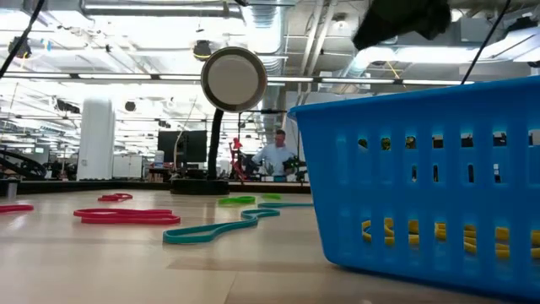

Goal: Pick and place items into bin
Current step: Put the yellow rubber band into the blue bin

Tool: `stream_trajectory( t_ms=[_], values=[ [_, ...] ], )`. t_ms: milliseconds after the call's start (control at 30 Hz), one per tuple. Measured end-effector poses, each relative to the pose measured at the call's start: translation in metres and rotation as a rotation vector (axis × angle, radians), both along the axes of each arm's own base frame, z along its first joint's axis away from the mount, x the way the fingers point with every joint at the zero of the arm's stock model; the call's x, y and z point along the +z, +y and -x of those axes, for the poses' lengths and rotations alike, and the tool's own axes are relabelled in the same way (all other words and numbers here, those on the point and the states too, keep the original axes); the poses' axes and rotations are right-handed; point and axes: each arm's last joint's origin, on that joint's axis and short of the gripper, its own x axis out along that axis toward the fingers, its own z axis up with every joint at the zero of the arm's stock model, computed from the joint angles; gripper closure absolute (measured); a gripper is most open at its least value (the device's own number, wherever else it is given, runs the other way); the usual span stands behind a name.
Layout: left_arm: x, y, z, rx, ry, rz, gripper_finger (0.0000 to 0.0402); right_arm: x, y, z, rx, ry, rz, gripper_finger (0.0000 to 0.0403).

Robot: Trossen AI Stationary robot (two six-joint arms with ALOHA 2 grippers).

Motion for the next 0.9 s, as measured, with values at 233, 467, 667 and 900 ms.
stream_trajectory(
  t_ms=[233, 467, 667, 900],
  values=[
    [-0.022, -0.009, -0.023, -0.009, -0.069, -0.007, 0.0401, -0.018, -0.008, 0.022, -0.23, 0.116, -0.064, 0.0349],
    [-0.048, -0.016, -0.039, -0.006, -0.068, -0.002, 0.0401, -0.043, -0.007, 0.037, -0.292, 0.145, -0.076, 0.0349],
    [-0.067, -0.019, -0.049, -0.002, -0.064, 0.012, 0.0401, -0.056, -0.005, 0.043, -0.309, 0.142, -0.091, 0.0349],
    [-0.043, -0.017, -0.051, -0.011, -0.176, -0.001, 0.0401, -0.056, -0.004, 0.043, -0.3, 0.137, -0.093, 0.0349]
  ],
)
